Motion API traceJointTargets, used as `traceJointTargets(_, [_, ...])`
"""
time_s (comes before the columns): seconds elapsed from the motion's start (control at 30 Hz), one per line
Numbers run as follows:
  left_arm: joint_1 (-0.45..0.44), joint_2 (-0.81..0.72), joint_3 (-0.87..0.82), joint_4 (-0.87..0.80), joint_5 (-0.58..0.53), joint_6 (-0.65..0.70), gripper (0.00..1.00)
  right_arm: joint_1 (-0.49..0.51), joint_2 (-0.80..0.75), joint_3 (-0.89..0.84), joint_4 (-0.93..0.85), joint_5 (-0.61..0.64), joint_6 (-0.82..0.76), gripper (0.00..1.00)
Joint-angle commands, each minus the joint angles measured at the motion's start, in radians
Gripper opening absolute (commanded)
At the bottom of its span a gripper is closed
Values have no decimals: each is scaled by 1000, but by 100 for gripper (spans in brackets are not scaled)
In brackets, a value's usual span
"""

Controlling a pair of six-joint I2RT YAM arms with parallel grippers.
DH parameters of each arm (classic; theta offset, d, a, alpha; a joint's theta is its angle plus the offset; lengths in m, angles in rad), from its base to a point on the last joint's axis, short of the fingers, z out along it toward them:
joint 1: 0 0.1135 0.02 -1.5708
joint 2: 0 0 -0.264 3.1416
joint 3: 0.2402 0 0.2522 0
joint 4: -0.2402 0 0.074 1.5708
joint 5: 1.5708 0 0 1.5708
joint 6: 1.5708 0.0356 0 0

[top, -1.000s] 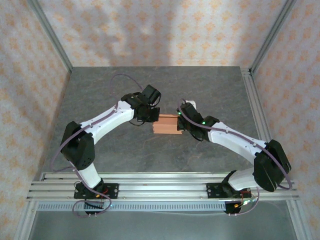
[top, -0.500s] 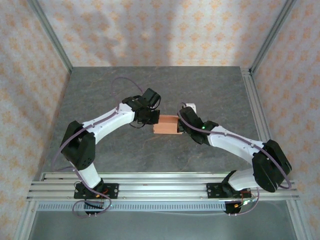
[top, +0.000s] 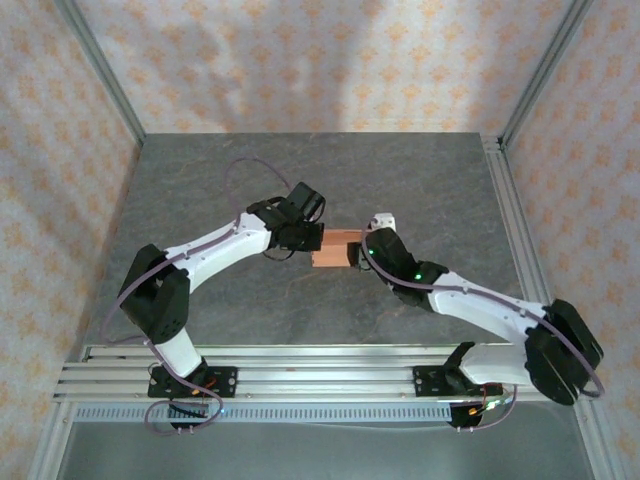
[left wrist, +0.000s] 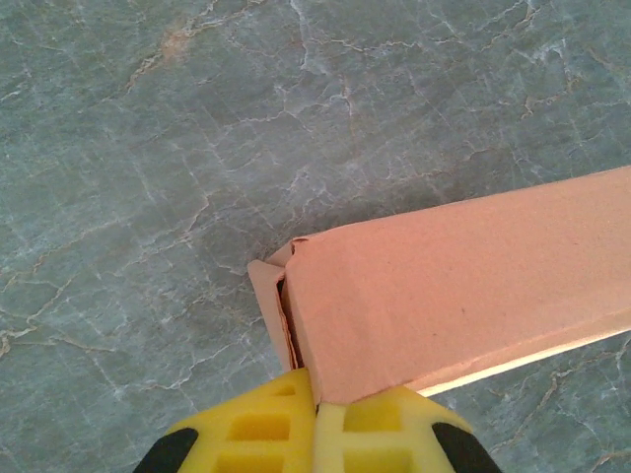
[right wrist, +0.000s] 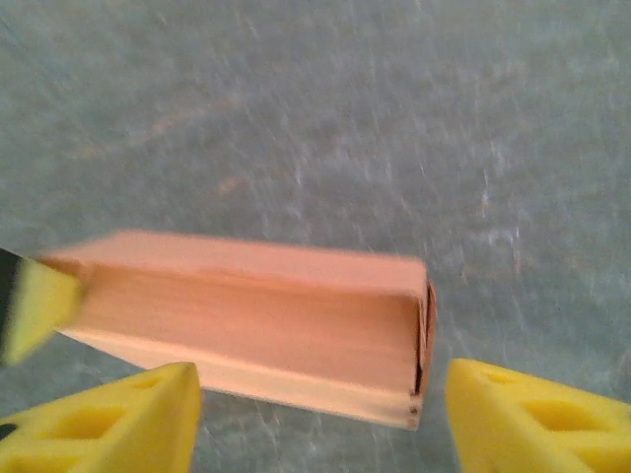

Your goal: Fold the paper box

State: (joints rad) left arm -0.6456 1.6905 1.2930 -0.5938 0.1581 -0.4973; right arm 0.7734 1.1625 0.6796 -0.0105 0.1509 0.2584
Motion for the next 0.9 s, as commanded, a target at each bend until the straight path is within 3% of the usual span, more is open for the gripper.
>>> traceJointTargets(0.0, [-12,27,-35,-57,2,8,0,4,-42,16,72,41,36,70])
traceJointTargets(0.23, [-15,17,-40,-48,1,16,0,-45,108,199,-194,143,262,70])
traceJointTargets(0.47, [-15,-1,-42,-40,10,22,0,-74,214,201,-189,79,292,68])
traceJointTargets(0.67, [-15,-27,-38,-31,56,21,18,-74,244,175,-161,59,319,67])
traceJointTargets(0.87, [-15,-61,-19,-44,109,25,24,-74,259,157,-157,59,322,67])
